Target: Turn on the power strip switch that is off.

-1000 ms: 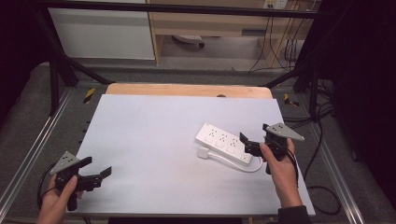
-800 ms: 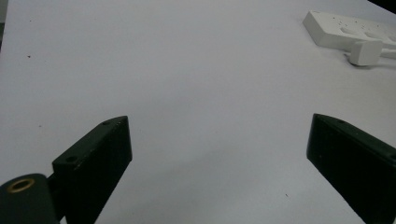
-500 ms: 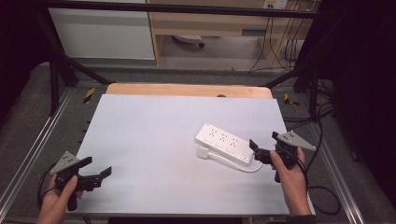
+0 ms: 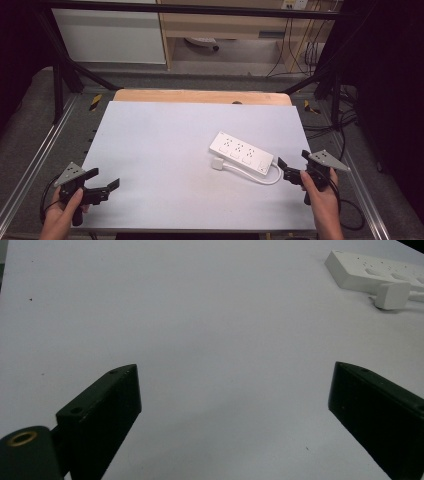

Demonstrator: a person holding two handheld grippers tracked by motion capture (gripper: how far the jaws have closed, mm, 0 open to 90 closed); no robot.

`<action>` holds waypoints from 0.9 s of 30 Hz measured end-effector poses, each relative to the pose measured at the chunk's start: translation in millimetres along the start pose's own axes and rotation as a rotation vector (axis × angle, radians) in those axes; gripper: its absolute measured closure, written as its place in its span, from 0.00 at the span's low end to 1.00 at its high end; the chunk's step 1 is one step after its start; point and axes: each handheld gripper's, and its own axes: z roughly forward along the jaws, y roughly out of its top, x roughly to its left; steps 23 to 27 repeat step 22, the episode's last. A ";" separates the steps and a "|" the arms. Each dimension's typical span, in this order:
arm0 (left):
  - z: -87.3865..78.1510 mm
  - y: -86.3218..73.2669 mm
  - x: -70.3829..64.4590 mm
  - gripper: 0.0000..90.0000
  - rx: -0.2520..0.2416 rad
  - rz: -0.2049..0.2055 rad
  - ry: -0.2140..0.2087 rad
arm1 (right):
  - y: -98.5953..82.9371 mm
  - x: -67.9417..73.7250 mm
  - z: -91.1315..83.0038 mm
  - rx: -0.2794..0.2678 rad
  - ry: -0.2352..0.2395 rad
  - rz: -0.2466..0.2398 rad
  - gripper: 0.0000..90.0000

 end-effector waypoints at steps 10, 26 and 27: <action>0.2 0.0 -0.1 0.07 0.004 0.005 -0.001 | -27.3 -13.9 1.4 0.088 -0.007 0.021 0.07; 1.4 -0.2 -1.0 0.07 0.010 0.010 -0.003 | -52.0 -7.3 13.8 0.260 0.045 -0.006 0.06; 1.4 -0.2 -1.0 0.07 0.010 0.010 -0.003 | -52.0 -7.3 13.8 0.260 0.045 -0.006 0.06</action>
